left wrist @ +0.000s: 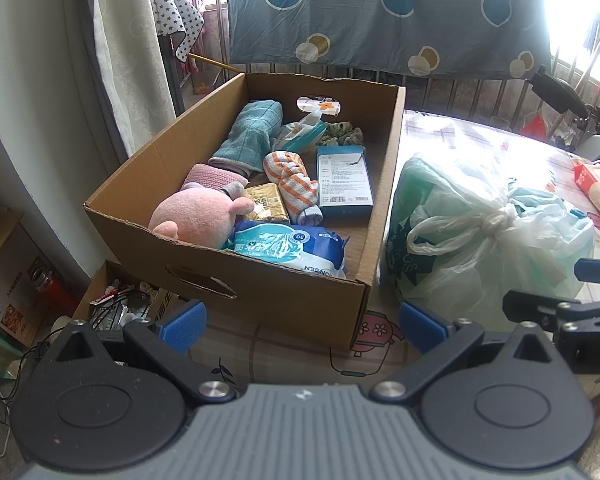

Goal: Organize soft objects

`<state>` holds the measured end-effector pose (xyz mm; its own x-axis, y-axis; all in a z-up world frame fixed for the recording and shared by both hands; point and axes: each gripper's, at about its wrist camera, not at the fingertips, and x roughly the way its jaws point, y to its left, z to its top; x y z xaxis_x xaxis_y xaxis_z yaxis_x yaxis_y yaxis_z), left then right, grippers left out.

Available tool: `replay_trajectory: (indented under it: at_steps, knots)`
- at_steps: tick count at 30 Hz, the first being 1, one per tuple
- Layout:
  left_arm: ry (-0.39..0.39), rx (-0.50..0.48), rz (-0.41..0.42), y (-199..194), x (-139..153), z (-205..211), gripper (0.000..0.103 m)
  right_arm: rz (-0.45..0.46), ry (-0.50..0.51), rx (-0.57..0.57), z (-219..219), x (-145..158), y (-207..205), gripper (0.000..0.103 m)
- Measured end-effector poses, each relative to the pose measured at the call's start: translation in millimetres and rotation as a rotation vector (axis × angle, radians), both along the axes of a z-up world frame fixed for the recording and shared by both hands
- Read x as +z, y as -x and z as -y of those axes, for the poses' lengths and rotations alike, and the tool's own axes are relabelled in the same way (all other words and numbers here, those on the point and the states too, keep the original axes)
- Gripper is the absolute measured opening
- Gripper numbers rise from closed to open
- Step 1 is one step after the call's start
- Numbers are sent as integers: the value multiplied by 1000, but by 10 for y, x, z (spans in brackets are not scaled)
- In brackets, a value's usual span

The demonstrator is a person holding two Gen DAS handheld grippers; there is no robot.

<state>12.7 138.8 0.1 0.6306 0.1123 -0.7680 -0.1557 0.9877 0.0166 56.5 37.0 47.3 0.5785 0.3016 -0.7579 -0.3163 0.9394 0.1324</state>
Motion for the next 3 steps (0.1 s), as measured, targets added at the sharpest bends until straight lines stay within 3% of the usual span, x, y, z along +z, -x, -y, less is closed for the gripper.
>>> replay_trajectory:
  at_steps: [3]
  knots:
    - [-2,0,1,0,-1,5,103,0,0,0,0,1,0,102]
